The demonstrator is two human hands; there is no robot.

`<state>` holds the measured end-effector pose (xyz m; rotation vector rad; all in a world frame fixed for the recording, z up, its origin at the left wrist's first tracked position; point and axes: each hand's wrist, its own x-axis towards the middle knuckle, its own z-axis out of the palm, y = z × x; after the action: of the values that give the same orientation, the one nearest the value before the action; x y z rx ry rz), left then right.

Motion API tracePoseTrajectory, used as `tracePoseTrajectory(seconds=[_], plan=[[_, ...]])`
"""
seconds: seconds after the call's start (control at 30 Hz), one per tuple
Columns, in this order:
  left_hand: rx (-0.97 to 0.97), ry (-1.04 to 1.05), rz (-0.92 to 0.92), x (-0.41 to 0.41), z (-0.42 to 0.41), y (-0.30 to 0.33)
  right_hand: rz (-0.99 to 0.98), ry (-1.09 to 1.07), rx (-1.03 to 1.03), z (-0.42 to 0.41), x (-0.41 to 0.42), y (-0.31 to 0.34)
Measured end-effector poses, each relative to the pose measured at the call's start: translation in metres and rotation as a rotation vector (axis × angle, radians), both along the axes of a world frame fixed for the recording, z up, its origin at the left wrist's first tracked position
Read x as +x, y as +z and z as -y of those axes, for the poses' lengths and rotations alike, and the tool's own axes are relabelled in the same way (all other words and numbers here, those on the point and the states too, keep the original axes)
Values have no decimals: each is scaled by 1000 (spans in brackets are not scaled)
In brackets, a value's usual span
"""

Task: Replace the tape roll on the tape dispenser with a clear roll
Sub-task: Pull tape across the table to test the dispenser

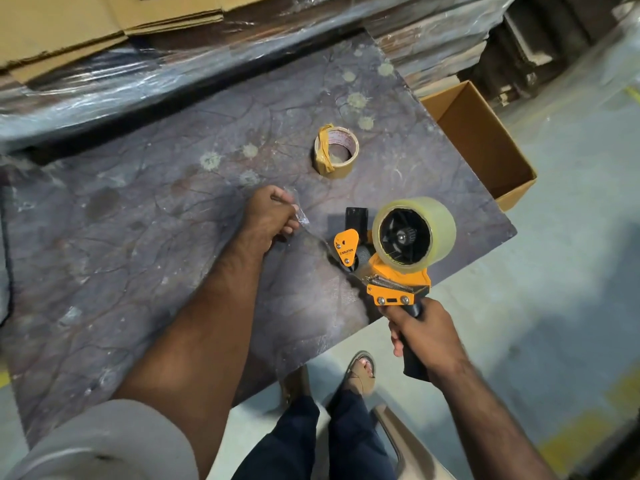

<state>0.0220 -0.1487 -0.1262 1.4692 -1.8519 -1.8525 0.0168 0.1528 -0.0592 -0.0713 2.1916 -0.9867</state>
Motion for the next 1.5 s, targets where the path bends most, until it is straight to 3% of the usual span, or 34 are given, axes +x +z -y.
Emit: tracePoseTrajectory(seconds=[0.23,0.33,0.5,0.6,0.67,0.87,1.03,1.23,1.4,1.5], plan=[[-192,27,-9,0,-6,-15,-34,40,28,3,-7,1],[-334,-113,-64,1,-19,-15,-43,38,39,5,-9,-1],[-836,-549,-54,2,-48,-15,-67,49,98,11,-13,-4],[-955,-496,-16,-1,-51,-20,-72,55,126,12,-15,-6],[-977,-502,-8,-2,-50,-21,-93,61,160,12,-17,-7],[-1056,-774,-34,3,-55,-28,-136,61,225,7,-17,-12],[-1116,-741,55,5,-73,-34,-174,100,294,0,-17,-19],[-1194,-728,30,6,-78,-35,-197,117,362,-45,13,-13],[-1103,-570,31,13,-96,-37,-189,127,364,-89,31,-15],[-1042,-599,128,16,-105,-29,-177,128,338,-96,35,-19]])
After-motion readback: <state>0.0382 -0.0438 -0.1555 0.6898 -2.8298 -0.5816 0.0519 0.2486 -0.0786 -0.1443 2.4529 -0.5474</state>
